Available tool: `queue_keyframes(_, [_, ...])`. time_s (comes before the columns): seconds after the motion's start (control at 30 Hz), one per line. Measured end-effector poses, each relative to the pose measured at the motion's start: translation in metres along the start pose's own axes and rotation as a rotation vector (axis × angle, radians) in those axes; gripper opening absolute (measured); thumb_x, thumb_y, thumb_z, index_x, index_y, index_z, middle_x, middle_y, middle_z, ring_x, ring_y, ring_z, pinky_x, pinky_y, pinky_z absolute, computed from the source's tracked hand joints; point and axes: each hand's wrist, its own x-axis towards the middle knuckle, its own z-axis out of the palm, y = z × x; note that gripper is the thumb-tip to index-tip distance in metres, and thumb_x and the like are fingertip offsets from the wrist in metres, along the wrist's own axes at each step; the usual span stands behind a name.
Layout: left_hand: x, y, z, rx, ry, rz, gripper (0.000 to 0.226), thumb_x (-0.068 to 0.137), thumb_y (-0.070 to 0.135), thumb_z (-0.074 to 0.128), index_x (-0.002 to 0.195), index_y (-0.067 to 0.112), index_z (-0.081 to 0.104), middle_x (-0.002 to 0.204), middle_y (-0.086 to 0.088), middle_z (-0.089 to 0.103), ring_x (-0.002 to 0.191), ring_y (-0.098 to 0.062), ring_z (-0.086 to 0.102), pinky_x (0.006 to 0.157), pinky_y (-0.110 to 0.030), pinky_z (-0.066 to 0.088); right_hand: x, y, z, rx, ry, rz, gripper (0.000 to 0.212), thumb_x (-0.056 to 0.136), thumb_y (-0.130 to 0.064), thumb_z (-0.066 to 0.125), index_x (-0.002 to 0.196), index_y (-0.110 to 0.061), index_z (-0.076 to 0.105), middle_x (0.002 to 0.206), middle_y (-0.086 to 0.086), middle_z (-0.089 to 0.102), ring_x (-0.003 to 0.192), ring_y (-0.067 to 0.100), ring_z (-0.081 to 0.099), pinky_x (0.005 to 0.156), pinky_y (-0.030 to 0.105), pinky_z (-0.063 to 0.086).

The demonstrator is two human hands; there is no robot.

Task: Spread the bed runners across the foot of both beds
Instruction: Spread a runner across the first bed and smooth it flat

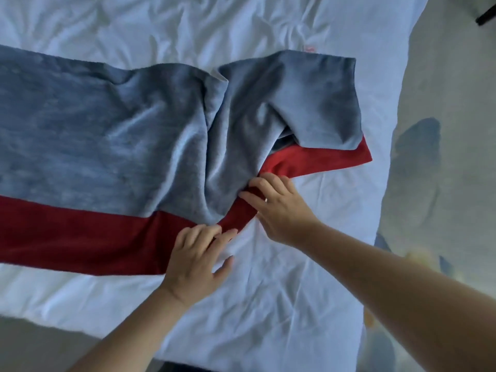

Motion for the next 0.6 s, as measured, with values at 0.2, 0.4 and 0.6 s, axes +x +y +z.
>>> queue_keyframes(0.2, [0.024,-0.002,0.016,0.092,-0.006,-0.173,0.032,0.089,0.027,0.062,0.119,0.017,0.069,0.107,-0.003,0.067,0.096,-0.032,0.062,0.079,-0.044,0.043,0.026,0.005,0.022,0.019,0.170,0.065,0.030,0.081,-0.001,0.049,0.091,-0.017,0.072,0.085,0.002,0.062,0.092,0.027,0.058,0.112,0.039,0.035])
queue_keyframes(0.4, [0.017,0.001,0.002,-0.079,-0.005,-0.003,0.007,0.086,0.012,0.065,0.090,0.014,0.069,0.084,0.000,0.063,0.074,-0.029,0.056,0.066,-0.040,0.038,-0.010,-0.025,0.013,-0.046,-0.007,0.171,0.012,0.068,-0.007,0.059,0.074,-0.017,0.058,0.062,0.002,0.051,0.057,0.028,0.047,0.065,0.037,0.037])
queue_keyframes(0.6, [-0.028,0.021,0.004,-0.206,-0.094,0.301,0.017,0.080,0.009,0.073,0.092,0.020,0.073,0.080,0.003,0.059,0.067,-0.023,0.050,0.060,-0.039,0.039,-0.099,-0.076,0.007,-0.138,-0.159,0.305,0.016,0.061,-0.008,0.055,0.073,-0.019,0.057,0.067,0.002,0.048,0.061,0.027,0.046,0.063,0.038,0.033])
